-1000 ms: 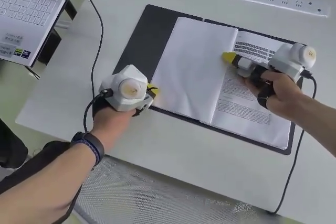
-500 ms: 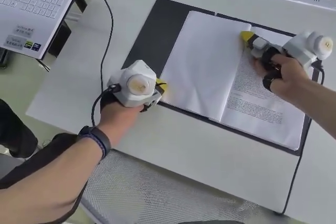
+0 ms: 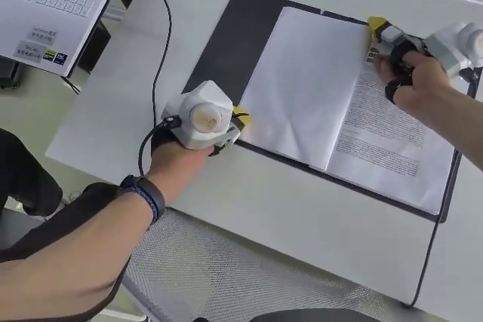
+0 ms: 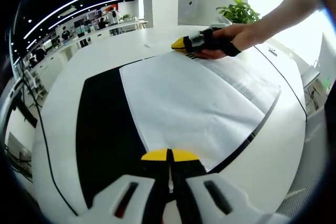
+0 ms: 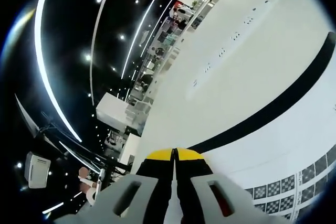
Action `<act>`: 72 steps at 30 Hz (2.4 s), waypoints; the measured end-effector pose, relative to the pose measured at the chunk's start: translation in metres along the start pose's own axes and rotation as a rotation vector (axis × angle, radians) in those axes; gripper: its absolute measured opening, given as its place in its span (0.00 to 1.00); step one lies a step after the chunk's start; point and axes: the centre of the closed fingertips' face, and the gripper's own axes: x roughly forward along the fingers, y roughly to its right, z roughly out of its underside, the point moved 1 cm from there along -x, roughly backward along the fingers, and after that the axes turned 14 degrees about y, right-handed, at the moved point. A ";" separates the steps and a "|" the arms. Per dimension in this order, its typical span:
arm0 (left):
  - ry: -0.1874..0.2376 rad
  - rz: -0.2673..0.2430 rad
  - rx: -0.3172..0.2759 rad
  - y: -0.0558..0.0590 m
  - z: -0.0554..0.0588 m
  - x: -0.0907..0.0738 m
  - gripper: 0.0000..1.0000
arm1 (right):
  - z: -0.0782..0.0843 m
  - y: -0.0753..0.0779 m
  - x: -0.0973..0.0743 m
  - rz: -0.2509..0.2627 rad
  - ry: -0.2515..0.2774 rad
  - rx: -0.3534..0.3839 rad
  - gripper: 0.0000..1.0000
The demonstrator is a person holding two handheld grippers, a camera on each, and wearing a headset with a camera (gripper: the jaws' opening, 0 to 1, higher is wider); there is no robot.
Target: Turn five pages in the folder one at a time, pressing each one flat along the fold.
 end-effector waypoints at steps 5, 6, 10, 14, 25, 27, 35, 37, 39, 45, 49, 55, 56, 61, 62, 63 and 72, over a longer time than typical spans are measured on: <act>0.002 0.000 -0.006 -0.001 0.000 0.000 0.00 | 0.004 -0.004 -0.005 -0.033 -0.036 -0.044 0.00; 0.003 -0.001 -0.009 -0.001 0.001 0.001 0.00 | 0.006 -0.005 -0.006 -0.043 -0.044 -0.046 0.00; 0.006 -0.007 -0.017 -0.001 0.001 0.001 0.00 | 0.011 -0.008 -0.016 -0.060 -0.086 -0.047 0.00; 0.005 -0.007 -0.017 0.000 0.000 0.000 0.00 | 0.019 -0.012 -0.026 -0.085 -0.128 -0.061 0.00; -0.002 -0.004 -0.025 0.001 -0.002 -0.002 0.00 | 0.041 -0.016 -0.059 -0.129 -0.183 -0.093 0.00; -0.003 -0.005 -0.027 0.001 -0.002 -0.003 0.00 | 0.046 -0.018 -0.067 -0.143 -0.196 -0.097 0.00; 0.000 -0.007 -0.032 0.002 -0.002 -0.004 0.00 | 0.063 -0.024 -0.096 -0.177 -0.227 -0.092 0.00; 0.000 -0.006 -0.036 0.002 -0.003 -0.004 0.00 | 0.067 -0.025 -0.103 -0.175 -0.224 -0.062 0.00; -0.001 -0.006 -0.042 0.002 -0.002 -0.004 0.00 | 0.072 -0.027 -0.109 -0.182 -0.228 -0.065 0.00; 0.000 -0.006 -0.045 0.002 -0.001 -0.003 0.00 | 0.087 -0.042 -0.137 -0.209 -0.269 -0.066 0.00; 0.000 -0.002 -0.040 0.002 -0.001 -0.003 0.00 | 0.098 -0.046 -0.153 -0.227 -0.298 -0.071 0.00; 0.004 -0.004 -0.045 0.003 -0.001 -0.003 0.00 | 0.113 -0.059 -0.177 -0.239 -0.331 -0.075 0.00; 0.005 -0.005 -0.046 0.003 -0.001 -0.003 0.00 | 0.115 -0.060 -0.180 -0.241 -0.336 -0.077 0.00; 0.008 -0.006 -0.050 0.003 -0.001 -0.004 0.00 | 0.126 -0.064 -0.198 -0.248 -0.361 -0.071 0.00; 0.008 -0.006 -0.050 0.003 -0.001 -0.004 0.00 | 0.128 -0.065 -0.201 -0.249 -0.364 -0.069 0.00; 0.009 -0.006 -0.050 0.003 -0.001 -0.004 0.00 | 0.129 -0.065 -0.203 -0.248 -0.366 -0.068 0.00; 0.011 -0.006 -0.053 0.004 -0.001 -0.004 0.00 | 0.145 -0.069 -0.230 -0.266 -0.428 -0.069 0.00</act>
